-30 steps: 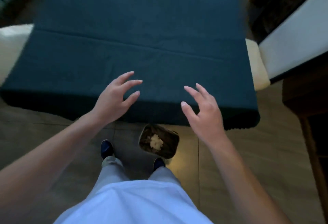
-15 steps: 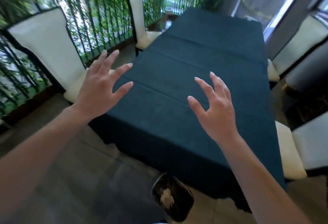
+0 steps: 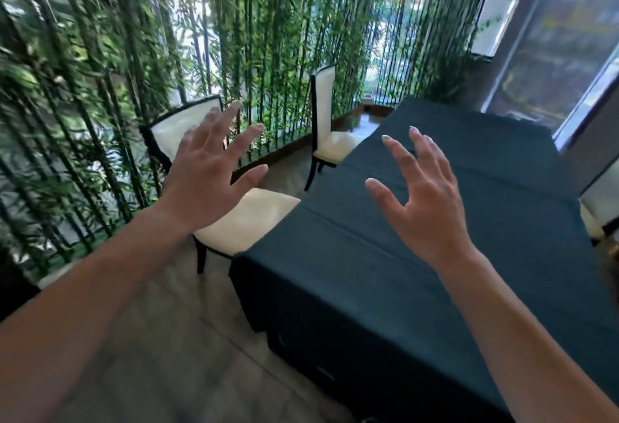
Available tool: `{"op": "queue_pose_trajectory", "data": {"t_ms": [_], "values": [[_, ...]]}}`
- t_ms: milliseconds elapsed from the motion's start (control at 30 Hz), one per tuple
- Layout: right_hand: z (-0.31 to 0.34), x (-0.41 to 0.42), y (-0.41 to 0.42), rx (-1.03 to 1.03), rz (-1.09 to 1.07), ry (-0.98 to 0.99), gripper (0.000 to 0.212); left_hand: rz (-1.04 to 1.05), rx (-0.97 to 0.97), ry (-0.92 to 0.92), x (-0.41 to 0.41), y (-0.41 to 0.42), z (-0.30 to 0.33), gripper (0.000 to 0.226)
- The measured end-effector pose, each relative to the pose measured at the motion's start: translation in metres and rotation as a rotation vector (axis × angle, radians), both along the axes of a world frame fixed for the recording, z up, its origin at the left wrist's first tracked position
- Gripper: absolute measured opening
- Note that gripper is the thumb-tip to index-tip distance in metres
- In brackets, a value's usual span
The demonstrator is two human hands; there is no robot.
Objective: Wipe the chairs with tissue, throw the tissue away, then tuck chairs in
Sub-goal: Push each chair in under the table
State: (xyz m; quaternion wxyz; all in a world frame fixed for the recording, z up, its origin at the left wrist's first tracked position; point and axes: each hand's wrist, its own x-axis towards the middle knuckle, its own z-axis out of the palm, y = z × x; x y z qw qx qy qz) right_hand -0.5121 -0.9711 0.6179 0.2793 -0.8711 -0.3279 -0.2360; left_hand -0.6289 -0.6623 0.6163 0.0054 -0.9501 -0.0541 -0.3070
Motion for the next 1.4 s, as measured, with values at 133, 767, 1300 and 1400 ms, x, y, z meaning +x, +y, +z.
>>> {"op": "queue_pose_trajectory", "data": {"t_ms": [133, 767, 1300, 1400], "values": [[0.004, -0.010, 0.042, 0.028, 0.053, 0.017, 0.066, 0.004, 0.023, -0.030, -0.010, 0.025, 0.003, 0.065], [0.023, 0.108, 0.198, 0.059, 0.350, 0.084, 0.065, 0.330, -0.027, 0.025, 0.035, 0.139, 0.015, 0.077], [-0.016, 0.145, 0.396, -0.004, 0.373, 0.125, 0.065, 0.345, -0.106, 0.070, 0.075, 0.327, -0.019, 0.074], [-0.020, 0.143, 0.435, -0.005, 0.301, 0.104, 0.063, 0.318, -0.117, 0.088, 0.080, 0.377, -0.020, 0.071]]}}
